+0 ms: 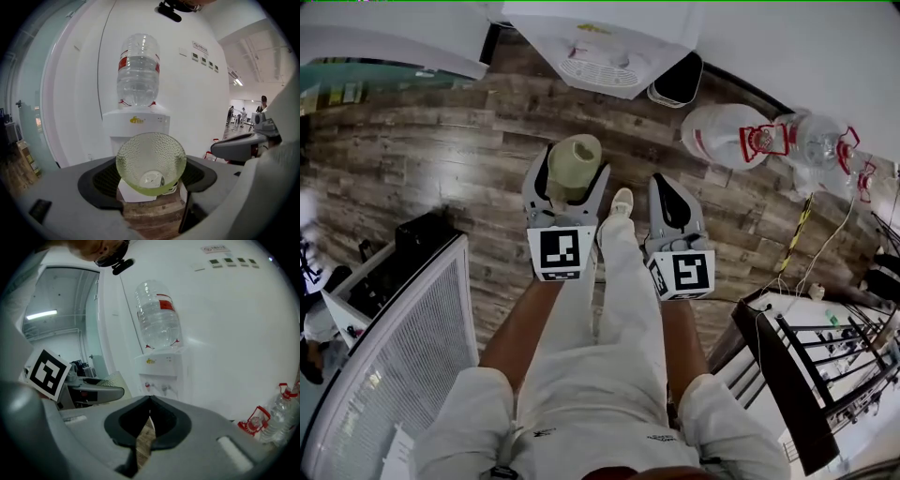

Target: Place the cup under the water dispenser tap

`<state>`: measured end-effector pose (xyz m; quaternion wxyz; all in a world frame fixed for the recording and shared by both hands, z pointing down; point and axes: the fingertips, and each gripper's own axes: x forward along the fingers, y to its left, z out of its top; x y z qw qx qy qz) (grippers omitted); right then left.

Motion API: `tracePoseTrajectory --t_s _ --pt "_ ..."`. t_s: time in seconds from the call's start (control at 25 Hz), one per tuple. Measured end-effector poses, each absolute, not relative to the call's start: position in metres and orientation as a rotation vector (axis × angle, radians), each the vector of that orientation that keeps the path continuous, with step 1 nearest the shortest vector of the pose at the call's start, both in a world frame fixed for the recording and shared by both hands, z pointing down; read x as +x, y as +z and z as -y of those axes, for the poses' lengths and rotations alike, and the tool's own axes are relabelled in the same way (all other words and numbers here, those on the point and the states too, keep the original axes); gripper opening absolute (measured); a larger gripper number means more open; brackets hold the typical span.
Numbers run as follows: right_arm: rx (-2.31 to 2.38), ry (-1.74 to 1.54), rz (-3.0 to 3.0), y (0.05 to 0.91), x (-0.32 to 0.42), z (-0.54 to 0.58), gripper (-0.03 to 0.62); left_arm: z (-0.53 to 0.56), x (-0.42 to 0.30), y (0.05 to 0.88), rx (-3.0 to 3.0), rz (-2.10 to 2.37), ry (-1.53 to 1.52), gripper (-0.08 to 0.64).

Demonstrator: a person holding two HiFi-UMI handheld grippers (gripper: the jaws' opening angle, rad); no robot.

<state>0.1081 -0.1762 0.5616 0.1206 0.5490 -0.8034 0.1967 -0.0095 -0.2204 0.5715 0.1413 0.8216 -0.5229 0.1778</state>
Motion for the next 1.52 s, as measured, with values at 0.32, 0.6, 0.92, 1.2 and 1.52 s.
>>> tracePoseTrajectory --t_s 0.32,0.6,0.92,1.2,1.52 --pt "1.640 0.576 2.326 0.591 0.118 0.201 0.000 0.255 -0.012 0.624 2.370 1.527 0.510 0.371" --pt "1.618 0.585 2.313 0.620 0.119 0.204 0.000 0.287 -0.016 0.674 2.381 1.546 0.547 0.371" --pt "1.598 0.627 2.306 0.648 0.119 0.207 -0.002 0.328 -0.026 0.721 2.381 1.601 0.602 0.373" --pt "1.568 0.614 2.312 0.661 0.123 0.218 -0.002 0.363 -0.028 0.766 2.369 1.608 0.656 0.373" --pt "1.539 0.633 2.316 0.668 0.122 0.225 -0.002 0.386 -0.035 0.817 2.327 1.592 0.754 0.373"
